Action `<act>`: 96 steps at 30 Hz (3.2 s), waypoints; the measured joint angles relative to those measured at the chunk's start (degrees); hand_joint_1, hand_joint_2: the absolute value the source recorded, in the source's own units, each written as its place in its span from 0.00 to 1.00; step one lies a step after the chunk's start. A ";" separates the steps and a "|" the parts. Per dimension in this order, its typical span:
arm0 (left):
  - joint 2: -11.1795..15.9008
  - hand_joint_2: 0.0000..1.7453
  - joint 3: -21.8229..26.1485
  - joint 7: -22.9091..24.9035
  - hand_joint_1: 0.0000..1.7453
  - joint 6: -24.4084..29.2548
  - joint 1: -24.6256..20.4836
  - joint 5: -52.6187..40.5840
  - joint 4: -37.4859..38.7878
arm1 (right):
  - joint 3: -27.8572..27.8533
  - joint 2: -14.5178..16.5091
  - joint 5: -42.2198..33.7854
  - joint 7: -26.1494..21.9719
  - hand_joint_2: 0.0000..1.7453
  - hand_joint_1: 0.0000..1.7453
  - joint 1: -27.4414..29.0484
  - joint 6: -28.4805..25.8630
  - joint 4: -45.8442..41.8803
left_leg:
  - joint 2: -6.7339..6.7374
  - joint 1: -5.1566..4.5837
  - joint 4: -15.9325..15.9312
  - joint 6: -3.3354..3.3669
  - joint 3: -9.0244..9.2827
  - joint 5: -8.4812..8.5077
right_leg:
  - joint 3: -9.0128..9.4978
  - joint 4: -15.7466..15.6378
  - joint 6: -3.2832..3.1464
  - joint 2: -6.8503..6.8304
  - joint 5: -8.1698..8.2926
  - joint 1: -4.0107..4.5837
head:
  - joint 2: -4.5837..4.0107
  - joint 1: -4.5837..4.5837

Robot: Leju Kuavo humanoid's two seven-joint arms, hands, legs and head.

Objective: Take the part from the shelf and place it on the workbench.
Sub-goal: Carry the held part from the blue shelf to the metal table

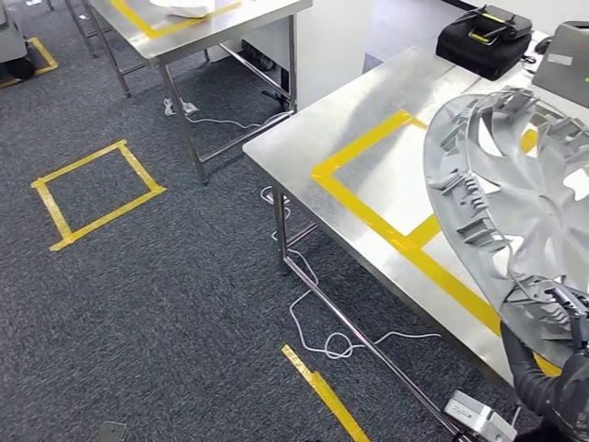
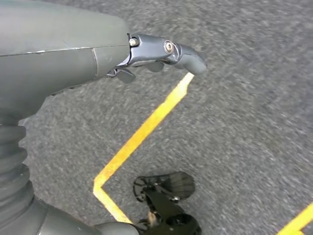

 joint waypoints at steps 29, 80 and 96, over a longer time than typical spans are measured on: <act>-0.23 1.00 0.31 0.20 0.00 0.32 -0.02 0.23 -0.09 | -0.60 0.13 -0.92 0.10 1.00 1.00 -0.40 0.24 0.29 | -0.71 0.68 -0.40 -0.01 -2.26 2.31 | -1.60 3.38 0.55 0.66 -3.61 -0.49 | 0.00 0.13; 0.85 1.00 0.38 0.34 0.00 0.78 -0.99 0.32 0.43 | -2.91 -1.04 -6.01 3.23 1.00 1.00 -2.70 10.93 2.50 | -7.51 1.28 1.66 -1.64 -0.07 -0.19 | 5.70 -11.83 -1.56 6.46 5.00 -0.39 | 0.00 -0.30; 1.43 1.00 0.23 0.07 0.00 1.02 -1.59 0.61 1.28 | -3.84 -2.12 -7.10 3.70 1.00 1.00 -3.67 12.20 3.74 | 3.23 0.80 0.12 -1.62 0.74 -0.34 | 6.50 -12.18 -0.04 -3.72 4.24 -0.02 | 0.00 0.29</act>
